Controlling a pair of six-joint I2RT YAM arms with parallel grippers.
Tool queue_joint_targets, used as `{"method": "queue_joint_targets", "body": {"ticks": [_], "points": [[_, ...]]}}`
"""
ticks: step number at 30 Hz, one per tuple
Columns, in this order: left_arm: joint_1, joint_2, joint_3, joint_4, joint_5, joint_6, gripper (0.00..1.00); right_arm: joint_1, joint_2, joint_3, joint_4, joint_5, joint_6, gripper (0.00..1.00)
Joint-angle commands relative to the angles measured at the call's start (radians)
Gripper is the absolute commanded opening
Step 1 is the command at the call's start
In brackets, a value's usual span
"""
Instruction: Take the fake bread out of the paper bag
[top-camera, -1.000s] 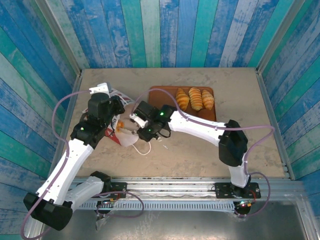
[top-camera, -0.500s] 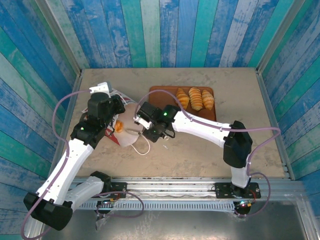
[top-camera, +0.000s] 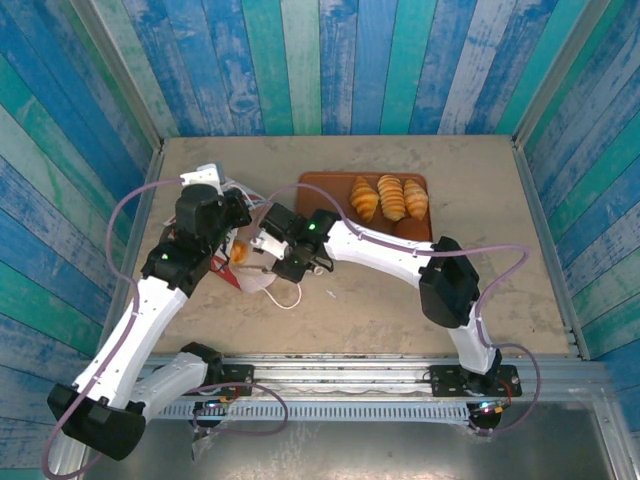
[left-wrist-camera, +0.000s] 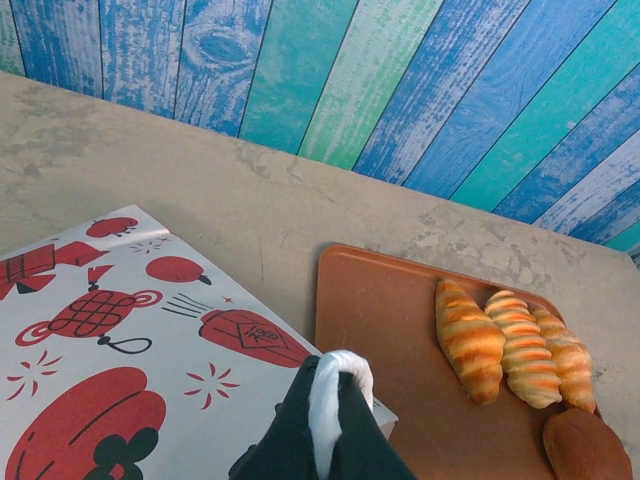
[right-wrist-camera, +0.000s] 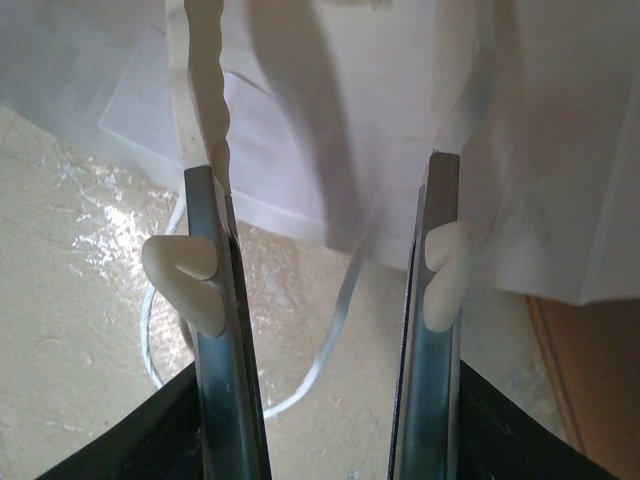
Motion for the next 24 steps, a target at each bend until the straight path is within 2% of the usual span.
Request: {"method": "queue_joint_targets", "body": {"ticks": [1,18,24], "points": [[-0.002,0.007,0.026,0.013,0.005,0.018,0.0,0.007,0.038,0.058,0.032,0.003,-0.028,0.55],[-0.003,0.005,0.019,0.024,0.02,0.005,0.0,0.006,0.148,0.15,0.019,0.025,-0.015,0.57],[-0.003,-0.008,0.013,0.015,-0.001,0.004,0.0,0.007,0.136,0.138,0.01,0.015,-0.01,0.49]]}}
